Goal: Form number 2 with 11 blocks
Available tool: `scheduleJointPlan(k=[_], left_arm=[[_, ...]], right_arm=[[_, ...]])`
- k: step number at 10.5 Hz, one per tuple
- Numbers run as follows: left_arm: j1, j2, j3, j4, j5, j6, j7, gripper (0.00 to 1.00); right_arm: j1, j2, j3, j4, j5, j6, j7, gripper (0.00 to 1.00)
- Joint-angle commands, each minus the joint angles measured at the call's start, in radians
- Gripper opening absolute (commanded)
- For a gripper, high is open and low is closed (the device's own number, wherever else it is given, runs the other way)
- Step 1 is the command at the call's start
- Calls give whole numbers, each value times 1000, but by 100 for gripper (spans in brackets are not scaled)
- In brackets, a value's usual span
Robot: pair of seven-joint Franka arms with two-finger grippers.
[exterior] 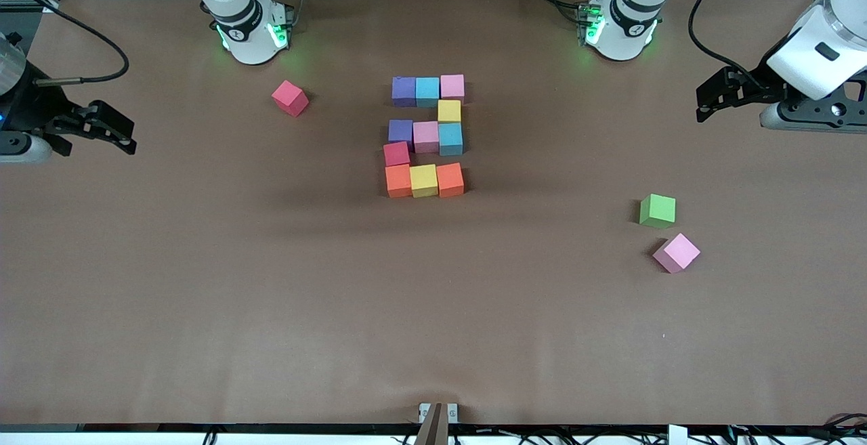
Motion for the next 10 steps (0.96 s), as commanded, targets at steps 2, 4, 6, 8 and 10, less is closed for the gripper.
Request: scheduleJointPlan(k=[2,4,6,8,10], left_arm=[[3,-36,-4,-8,-1,-19,-21,100],[6,-47,-1,-9,-1,-38,-19,100],[6,-44,-1,-2,2,-38,-9,100],[1,-40,-9,5,33,-38,-19,100],[3,-38,-10,6,32,-38,-19,100]], right_arm=[[104,-11,-68,-17,-7,3,-10,100],[144,-11,-103,-17,-4,6,-10,100],[140,-11,-99,-19,-4,5,-20,100],[123,-12,-96,-25,-3,5,-27,100],[109,-12,-96,-26,-1,6,-49,100]])
